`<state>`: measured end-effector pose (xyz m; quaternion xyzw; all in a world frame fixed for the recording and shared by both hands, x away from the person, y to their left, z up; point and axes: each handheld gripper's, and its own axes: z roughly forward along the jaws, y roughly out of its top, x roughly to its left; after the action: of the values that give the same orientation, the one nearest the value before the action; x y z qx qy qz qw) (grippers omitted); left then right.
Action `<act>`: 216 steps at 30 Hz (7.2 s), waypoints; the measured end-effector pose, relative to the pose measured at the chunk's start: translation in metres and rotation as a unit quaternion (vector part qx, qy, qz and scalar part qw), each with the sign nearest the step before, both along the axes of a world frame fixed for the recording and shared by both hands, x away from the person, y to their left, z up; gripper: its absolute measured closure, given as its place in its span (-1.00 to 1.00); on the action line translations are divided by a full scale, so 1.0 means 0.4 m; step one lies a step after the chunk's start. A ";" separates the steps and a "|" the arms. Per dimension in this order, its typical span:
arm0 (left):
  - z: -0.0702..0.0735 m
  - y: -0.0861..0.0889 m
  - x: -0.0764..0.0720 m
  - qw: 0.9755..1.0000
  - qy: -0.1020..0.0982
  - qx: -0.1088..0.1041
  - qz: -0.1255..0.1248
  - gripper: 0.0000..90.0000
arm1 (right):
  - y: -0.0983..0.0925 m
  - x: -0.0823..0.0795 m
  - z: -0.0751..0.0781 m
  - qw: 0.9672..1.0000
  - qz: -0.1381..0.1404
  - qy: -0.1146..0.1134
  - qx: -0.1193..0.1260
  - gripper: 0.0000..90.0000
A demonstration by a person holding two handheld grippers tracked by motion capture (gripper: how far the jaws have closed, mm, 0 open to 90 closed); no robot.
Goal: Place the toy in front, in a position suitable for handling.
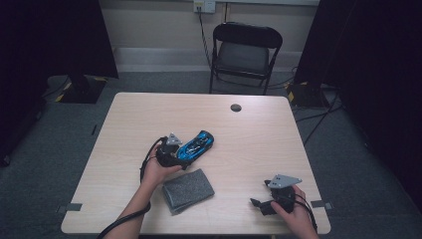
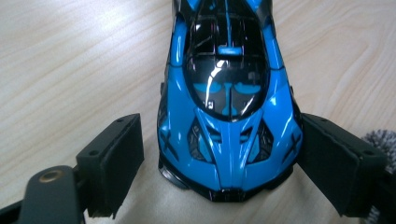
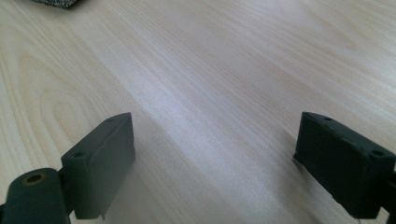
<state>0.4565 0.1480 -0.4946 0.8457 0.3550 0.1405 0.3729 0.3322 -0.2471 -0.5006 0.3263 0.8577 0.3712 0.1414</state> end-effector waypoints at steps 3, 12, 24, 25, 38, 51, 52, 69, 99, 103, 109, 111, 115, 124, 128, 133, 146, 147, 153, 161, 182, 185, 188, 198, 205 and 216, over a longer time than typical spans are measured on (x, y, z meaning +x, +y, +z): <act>-0.007 0.000 -0.002 1.000 -0.007 0.000 -0.002 -0.63 | 0.000 0.000 0.000 1.000 0.000 0.000 0.000 -0.75; -0.015 -0.011 0.009 1.000 -0.016 0.003 -0.008 -0.63 | 0.000 0.000 0.000 1.000 0.000 0.000 0.000 -0.75; -0.015 -0.014 0.004 1.000 -0.017 -0.004 -0.018 -0.43 | 0.000 0.000 0.000 1.000 0.000 0.000 0.000 -0.76; -0.016 -0.015 0.004 1.000 -0.016 -0.006 -0.017 -0.43 | 0.001 -0.001 0.000 1.000 -0.002 0.000 0.000 -0.76; -0.015 -0.015 0.003 1.000 -0.017 -0.005 -0.016 -0.43 | 0.079 -0.010 0.045 0.999 0.028 0.017 0.019 -0.38; -0.015 -0.015 0.002 1.000 -0.017 -0.005 -0.015 -0.43 | 0.239 0.028 0.067 0.994 0.093 0.031 0.053 -0.24; -0.015 -0.015 0.002 1.000 -0.017 -0.005 -0.015 -0.43 | 0.247 0.031 0.065 0.993 0.097 0.035 0.054 -0.24; -0.017 -0.017 0.001 1.000 -0.015 -0.013 -0.010 -0.43 | 0.392 0.077 0.094 0.987 0.147 0.037 0.051 -0.26; -0.016 -0.017 0.001 1.000 -0.017 -0.010 -0.011 -0.43 | 0.446 0.107 0.032 0.989 0.135 0.046 0.024 -0.10; -0.016 -0.017 0.001 1.000 -0.017 -0.009 -0.011 -0.43 | 0.442 0.109 0.026 0.990 0.135 0.042 0.028 -0.01; -0.017 -0.017 0.001 1.000 -0.016 -0.011 -0.009 -0.43 | 0.438 0.108 0.024 0.990 0.132 0.036 0.029 0.10; -0.017 -0.018 0.001 1.000 -0.016 -0.011 -0.009 -0.43 | 0.440 0.104 0.025 0.991 0.124 0.034 0.028 0.11; -0.016 -0.017 0.001 1.000 -0.017 -0.009 -0.009 -0.43 | 0.434 0.096 0.028 0.991 0.124 0.041 0.038 0.04; -0.016 -0.016 0.001 1.000 -0.016 -0.007 -0.012 -0.43 | 0.424 0.067 0.051 0.985 0.158 0.064 0.026 -0.12; -0.016 -0.016 0.001 1.000 -0.016 -0.007 -0.011 -0.43 | 0.421 0.068 0.069 0.985 0.162 0.046 0.026 -0.12; -0.016 -0.017 0.000 1.000 -0.017 -0.010 -0.008 -0.43 | 0.413 0.092 0.068 0.986 0.156 0.056 0.019 -0.13; -0.016 -0.016 0.001 1.000 -0.017 -0.006 -0.012 -0.43 | 0.432 0.083 0.065 0.984 0.166 0.057 0.009 -0.14; -0.016 -0.016 0.000 1.000 -0.016 -0.007 -0.011 -0.43 | 0.432 0.082 0.063 0.984 0.166 0.060 0.010 -0.14; -0.016 -0.016 0.000 1.000 -0.016 -0.008 -0.011 -0.43 | 0.432 0.063 0.058 0.981 0.180 0.066 0.013 -0.14; -0.016 -0.016 0.001 1.000 -0.016 -0.007 -0.011 -0.43 | 0.438 0.090 0.085 0.980 0.193 0.045 0.033 -0.16; -0.015 -0.017 -0.001 1.000 -0.018 -0.004 -0.008 -0.43 | 0.475 0.089 0.032 0.979 0.204 0.030 -0.011 0.18; -0.016 -0.017 -0.002 1.000 -0.018 -0.004 -0.007 -0.43 | 0.473 0.087 0.036 0.980 0.198 0.029 -0.017 0.52; -0.015 -0.017 -0.003 1.000 -0.018 -0.004 -0.007 -0.42 | 0.468 0.084 0.035 0.982 0.189 0.029 -0.012 0.71; -0.015 -0.017 -0.002 1.000 -0.018 -0.003 -0.007 -0.43 | 0.459 0.084 0.059 0.986 0.162 0.034 -0.028 0.79; -0.015 -0.017 -0.002 1.000 -0.023 -0.003 -0.003 -0.43 | 0.392 0.108 0.094 0.989 0.137 0.043 -0.016 0.79; -0.015 -0.017 -0.002 1.000 -0.023 -0.003 -0.002 -0.43 | 0.320 0.147 0.154 0.994 0.098 0.040 0.004 0.80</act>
<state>0.4555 0.1412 -0.5007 0.8419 0.3448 0.1578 0.3840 0.3911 -0.1192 -0.4391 0.2557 0.8893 0.3729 0.0683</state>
